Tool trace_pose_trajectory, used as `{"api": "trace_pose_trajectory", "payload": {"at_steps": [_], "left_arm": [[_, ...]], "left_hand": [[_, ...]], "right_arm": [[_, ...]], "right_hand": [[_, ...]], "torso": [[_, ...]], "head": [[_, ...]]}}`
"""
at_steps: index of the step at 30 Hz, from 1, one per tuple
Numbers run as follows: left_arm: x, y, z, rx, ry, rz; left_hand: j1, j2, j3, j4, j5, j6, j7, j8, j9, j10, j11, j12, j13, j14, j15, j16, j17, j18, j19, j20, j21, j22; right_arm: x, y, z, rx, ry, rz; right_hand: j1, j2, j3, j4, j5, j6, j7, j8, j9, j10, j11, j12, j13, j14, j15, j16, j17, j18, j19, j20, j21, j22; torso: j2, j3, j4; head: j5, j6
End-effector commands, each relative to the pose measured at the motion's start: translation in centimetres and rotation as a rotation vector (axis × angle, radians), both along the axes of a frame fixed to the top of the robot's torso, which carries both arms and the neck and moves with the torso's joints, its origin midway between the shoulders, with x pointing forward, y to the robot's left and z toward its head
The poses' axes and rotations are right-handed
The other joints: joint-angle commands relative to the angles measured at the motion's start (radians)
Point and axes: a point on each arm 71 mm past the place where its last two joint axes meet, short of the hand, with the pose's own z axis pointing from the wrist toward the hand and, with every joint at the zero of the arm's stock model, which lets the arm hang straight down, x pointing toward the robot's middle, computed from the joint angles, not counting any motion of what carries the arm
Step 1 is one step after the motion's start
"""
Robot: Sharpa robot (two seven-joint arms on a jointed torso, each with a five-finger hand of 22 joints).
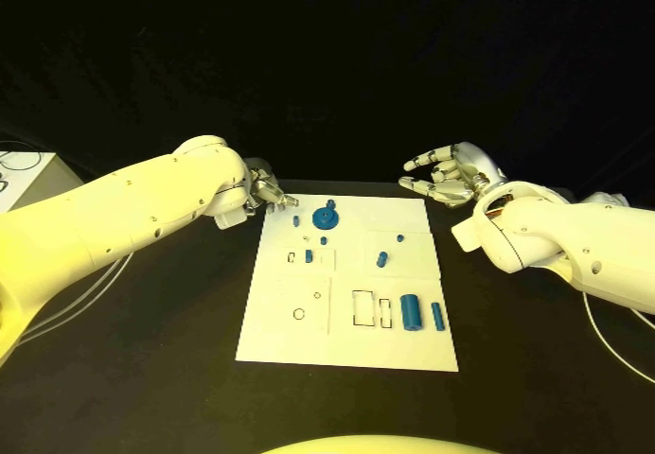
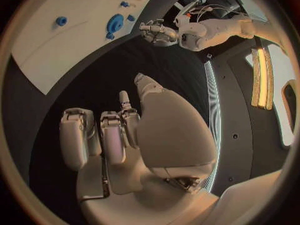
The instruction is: Assemble the parts on the task board
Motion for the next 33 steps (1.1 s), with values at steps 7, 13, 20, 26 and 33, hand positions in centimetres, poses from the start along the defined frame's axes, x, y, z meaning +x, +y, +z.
{"api": "trace_pose_trajectory", "payload": {"at_steps": [7,13,20,26,33], "left_arm": [[0.5,-0.5,-0.8,0.012,0.042,-0.027],[0.6,-0.9,-1.2,0.024,0.055,-0.037],[0.6,-1.4,-1.6,0.025,0.071,-0.047],[0.6,-1.6,-1.8,0.027,0.082,-0.054],[0.6,-1.5,-2.2,0.036,0.095,-0.051]], "left_hand": [[0.003,0.000,-0.011,0.000,-0.012,-0.010,0.009,-0.019,-0.014,-0.016,0.005,-0.005,-0.002,0.029,0.012,0.005,0.104,0.018,-0.003,0.011,0.003,-0.001],[0.002,0.000,-0.013,0.000,-0.016,-0.011,0.010,-0.021,-0.017,-0.018,0.006,-0.004,-0.002,0.030,0.013,0.007,0.108,0.018,-0.001,0.013,0.005,0.003],[0.001,0.000,-0.015,0.000,-0.019,-0.010,0.010,-0.022,-0.019,-0.019,0.006,-0.004,-0.002,0.030,0.014,0.007,0.108,0.018,-0.002,0.013,0.005,0.002],[0.002,0.003,-0.015,0.000,-0.022,-0.009,0.010,-0.023,-0.021,-0.020,0.007,-0.004,-0.002,0.029,0.015,0.007,0.106,0.018,-0.002,0.014,0.005,0.003],[0.022,0.013,-0.011,-0.004,-0.024,-0.005,0.011,-0.026,-0.029,-0.023,0.007,-0.001,-0.002,0.029,0.016,0.008,0.106,0.019,-0.003,0.017,0.006,0.003]], "right_arm": [[0.0,0.3,0.0,0.001,-0.002,0.015],[0.0,0.4,0.0,0.001,-0.002,0.017],[0.1,0.5,0.0,0.001,-0.003,0.019],[0.1,0.5,0.0,0.001,-0.002,0.020],[0.1,0.6,0.0,0.001,-0.002,0.021]], "right_hand": [[-0.014,0.000,0.007,0.001,-0.004,-0.006,0.002,0.003,-0.001,-0.005,0.002,-0.002,0.152,0.100,0.000,-0.007,0.242,0.020,0.047,0.000,-0.003,0.148],[-0.014,0.000,0.007,0.001,-0.004,-0.006,0.002,0.003,-0.001,-0.005,0.002,-0.002,0.152,0.100,0.000,-0.007,0.242,0.020,0.047,0.000,-0.003,0.148],[-0.014,0.000,0.007,0.001,-0.004,-0.006,0.002,0.003,-0.001,-0.005,0.002,-0.002,0.152,0.100,0.000,-0.007,0.242,0.020,0.047,0.000,-0.003,0.148],[-0.014,0.000,0.007,0.001,-0.004,-0.006,0.002,0.003,-0.001,-0.005,0.002,-0.002,0.152,0.100,0.000,-0.007,0.242,0.020,0.047,0.000,-0.003,0.148],[-0.014,0.000,0.007,0.001,-0.004,-0.006,0.002,0.003,-0.001,-0.005,0.002,-0.002,0.152,0.100,0.000,-0.007,0.242,0.020,0.047,0.000,-0.003,0.148]], "torso": [[0.006,-0.0011,-0.0024],[0.005,-0.0009,-0.0052],[0.005,-0.0006,-0.0043],[0.004,-0.0014,-0.0026],[0.005,-0.0009,-0.0051]], "head": [[0.003,0.003],[0.006,0.001],[0.005,0.000],[0.002,-0.001],[0.002,-0.002]]}}
